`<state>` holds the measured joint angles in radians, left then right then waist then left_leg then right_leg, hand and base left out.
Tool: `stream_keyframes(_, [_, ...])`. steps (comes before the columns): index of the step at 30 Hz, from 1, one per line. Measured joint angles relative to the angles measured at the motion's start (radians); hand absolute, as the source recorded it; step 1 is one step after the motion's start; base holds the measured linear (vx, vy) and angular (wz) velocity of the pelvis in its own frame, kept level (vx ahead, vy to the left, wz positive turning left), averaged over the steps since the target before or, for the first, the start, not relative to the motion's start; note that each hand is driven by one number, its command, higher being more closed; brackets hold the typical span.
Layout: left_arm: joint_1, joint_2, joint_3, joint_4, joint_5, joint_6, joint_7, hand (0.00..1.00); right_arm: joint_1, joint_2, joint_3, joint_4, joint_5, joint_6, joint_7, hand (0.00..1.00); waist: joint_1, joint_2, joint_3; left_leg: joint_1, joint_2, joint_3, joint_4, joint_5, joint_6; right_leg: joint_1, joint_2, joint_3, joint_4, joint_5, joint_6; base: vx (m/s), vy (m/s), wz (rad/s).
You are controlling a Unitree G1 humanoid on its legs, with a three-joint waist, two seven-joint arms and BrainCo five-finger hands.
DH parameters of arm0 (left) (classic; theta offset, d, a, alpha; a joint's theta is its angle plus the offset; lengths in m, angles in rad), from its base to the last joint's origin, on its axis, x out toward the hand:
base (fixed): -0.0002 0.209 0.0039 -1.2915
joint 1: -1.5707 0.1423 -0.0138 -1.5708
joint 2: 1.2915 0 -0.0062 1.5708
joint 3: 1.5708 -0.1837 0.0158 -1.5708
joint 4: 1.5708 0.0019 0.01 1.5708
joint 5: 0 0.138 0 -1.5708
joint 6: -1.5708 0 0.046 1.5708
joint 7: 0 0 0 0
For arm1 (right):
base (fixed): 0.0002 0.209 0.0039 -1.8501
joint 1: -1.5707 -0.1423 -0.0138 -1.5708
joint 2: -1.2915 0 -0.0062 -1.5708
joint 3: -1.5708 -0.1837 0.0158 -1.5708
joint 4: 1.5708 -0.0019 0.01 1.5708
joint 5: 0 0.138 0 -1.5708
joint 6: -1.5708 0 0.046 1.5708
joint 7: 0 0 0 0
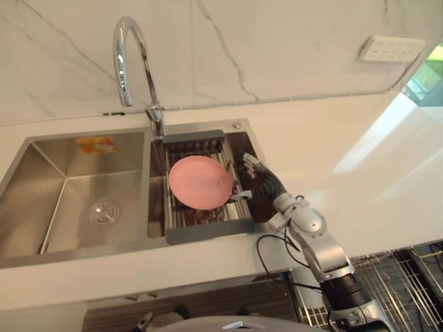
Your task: Walk over to the sink, pick up the cup, carry it to the dishwasher, place the cup inside the dishwasher, then close the dishwasher door
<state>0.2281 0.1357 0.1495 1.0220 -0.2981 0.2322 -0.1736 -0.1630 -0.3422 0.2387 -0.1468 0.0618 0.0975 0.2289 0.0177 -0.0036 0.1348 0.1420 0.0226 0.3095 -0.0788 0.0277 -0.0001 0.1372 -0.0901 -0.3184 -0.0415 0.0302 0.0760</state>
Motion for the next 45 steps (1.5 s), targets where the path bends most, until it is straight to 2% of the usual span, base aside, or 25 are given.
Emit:
stream_keyframes(4, [-0.001, 0.000, 0.003, 0.012, 0.017, 0.007, 0.036, 0.00, -0.019, 0.015, 0.033, -0.002, -0.085, 0.014, -0.020, 0.00, 0.009, -0.005, -0.003, -0.004, -0.001, -0.009, 0.000, 0.005, 0.002, 0.002, -0.001, -0.014, -0.004, 0.001, 0.000, -0.03, 0.003, 0.07])
stream_keyframes(9, [-0.001, 0.000, 0.005, 0.011, 0.028, 0.020, 0.039, 0.00, -0.043, 0.017, 0.095, -0.002, -0.110, 0.048, -0.002, 0.00, 0.016, -0.006, -0.004, -0.011, -0.004, -0.015, -0.001, 0.011, 0.006, 0.002, -0.003, -0.024, -0.005, 0.006, 0.000, 0.00, 0.008, 0.07])
stream_keyframes(11, [-0.001, 0.001, 0.005, 0.011, 0.038, 0.024, 0.039, 0.00, -0.059, 0.017, 0.126, -0.002, -0.154, 0.064, 0.008, 0.00, 0.019, -0.006, -0.004, -0.011, -0.007, -0.020, -0.003, 0.014, 0.008, 0.002, -0.005, -0.025, -0.005, 0.007, 0.001, 0.00, 0.011, 0.02])
stream_keyframes(16, [-0.006, 0.002, 0.002, 0.010, 0.105, 0.024, 0.038, 0.00, -0.112, 0.033, 0.176, 0.015, -0.228, 0.086, -0.038, 0.00, 0.026, -0.008, -0.004, -0.018, -0.013, -0.033, -0.006, 0.017, 0.014, 0.003, -0.010, -0.034, -0.006, 0.011, 0.005, -0.01, 0.022, 0.06])
stream_keyframes(19, [-0.008, 0.004, -0.005, 0.010, 0.105, 0.032, 0.038, 0.00, -0.154, 0.059, 0.204, 0.062, -0.265, 0.112, -0.056, 0.00, 0.035, -0.011, -0.004, -0.018, -0.013, -0.038, -0.006, 0.018, 0.014, 0.008, -0.010, -0.045, -0.009, 0.012, 0.005, -0.01, 0.012, 0.09])
stream_keyframes(24, [-0.004, 0.004, -0.005, 0.010, 0.106, 0.054, 0.037, 0.00, -0.194, 0.081, 0.232, 0.152, -0.301, 0.190, -0.059, 0.00, 0.051, -0.017, 0.000, -0.022, -0.016, -0.064, -0.006, 0.024, 0.014, 0.021, -0.011, -0.073, -0.015, 0.012, 0.005, -0.01, 0.009, 0.15])
stream_keyframes(28, [-0.005, 0.003, -0.004, 0.007, 0.106, 0.051, 0.042, 0.00, -0.218, 0.101, 0.244, 0.227, -0.307, 0.209, -0.079, 0.00, 0.067, -0.016, 0.001, -0.025, -0.016, -0.068, -0.006, 0.025, 0.012, 0.021, -0.011, -0.077, -0.016, 0.012, 0.004, -0.01, 0.005, 0.04])
stream_keyframes(32, [-0.005, 0.002, -0.003, 0.004, 0.108, 0.051, 0.049, 0.00, -0.243, 0.121, 0.270, 0.281, -0.346, 0.220, -0.099, 0.00, 0.070, -0.016, 0.003, -0.026, -0.018, -0.078, -0.006, 0.026, 0.012, 0.024, -0.011, -0.082, -0.018, 0.012, 0.004, 0.00, 0.008, 0.03])
stream_keyframes(38, [-0.005, 0.001, -0.004, -0.013, 0.109, 0.053, 0.058, 0.00, -0.243, 0.142, 0.274, 0.291, -0.386, 0.235, -0.106, 0.00, 0.084, -0.016, 0.005, -0.034, -0.022, -0.092, -0.006, 0.027, 0.011, 0.026, -0.013, -0.097, -0.024, 0.012, 0.004, 0.01, 0.013, 0.08])
stream_keyframes(45, [-0.004, -0.003, -0.004, -0.030, 0.139, 0.056, 0.057, 0.00, -0.271, 0.161, 0.332, 0.334, -0.504, 0.277, -0.096, 0.00, 0.090, -0.015, 0.011, -0.033, -0.024, -0.093, -0.006, 0.030, 0.017, 0.026, -0.014, -0.097, -0.023, 0.012, 0.004, 0.00, 0.000, 0.00])
